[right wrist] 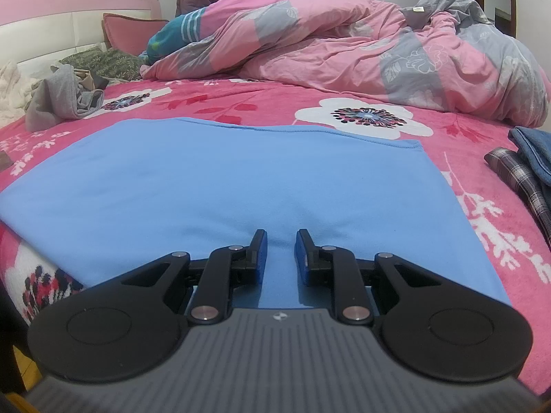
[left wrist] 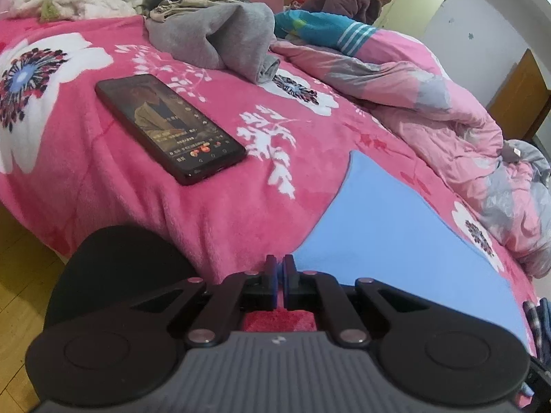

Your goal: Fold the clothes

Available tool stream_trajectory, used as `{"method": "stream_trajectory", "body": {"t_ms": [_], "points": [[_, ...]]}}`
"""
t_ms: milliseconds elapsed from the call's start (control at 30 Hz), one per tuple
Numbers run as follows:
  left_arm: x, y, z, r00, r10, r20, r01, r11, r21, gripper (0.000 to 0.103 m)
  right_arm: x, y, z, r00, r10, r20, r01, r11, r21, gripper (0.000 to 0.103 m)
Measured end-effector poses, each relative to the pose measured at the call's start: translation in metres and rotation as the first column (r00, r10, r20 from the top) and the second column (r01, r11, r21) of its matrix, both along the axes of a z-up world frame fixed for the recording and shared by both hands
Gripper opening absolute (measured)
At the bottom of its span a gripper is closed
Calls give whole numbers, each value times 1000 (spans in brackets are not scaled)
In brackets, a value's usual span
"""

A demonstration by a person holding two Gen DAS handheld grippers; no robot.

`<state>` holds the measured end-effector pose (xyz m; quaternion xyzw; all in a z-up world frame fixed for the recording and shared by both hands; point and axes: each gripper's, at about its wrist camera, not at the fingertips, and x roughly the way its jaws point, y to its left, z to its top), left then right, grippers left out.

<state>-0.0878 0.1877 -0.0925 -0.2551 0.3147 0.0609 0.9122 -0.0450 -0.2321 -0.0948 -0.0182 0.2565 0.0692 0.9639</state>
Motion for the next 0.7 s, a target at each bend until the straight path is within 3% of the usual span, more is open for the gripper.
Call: {"method": "stream_trajectory", "body": {"t_ms": [267, 433, 600, 700], "points": [[-14, -3, 11, 1000, -6, 22, 4, 998, 69, 26, 1, -1, 0, 1000, 1, 3, -1, 1000, 5, 18], [-23, -7, 29, 997, 10, 74, -19, 992, 127, 28, 1, -3, -1, 1000, 4, 5, -4, 1000, 9, 18], [-18, -30, 43, 979, -133, 152, 113, 985, 132, 40, 0, -4, -1, 1000, 3, 8, -3, 1000, 15, 18], [-6, -59, 41, 958, -251, 136, 225, 957, 181, 41, 0, -4, -1, 1000, 3, 9, -3, 1000, 16, 18]]}}
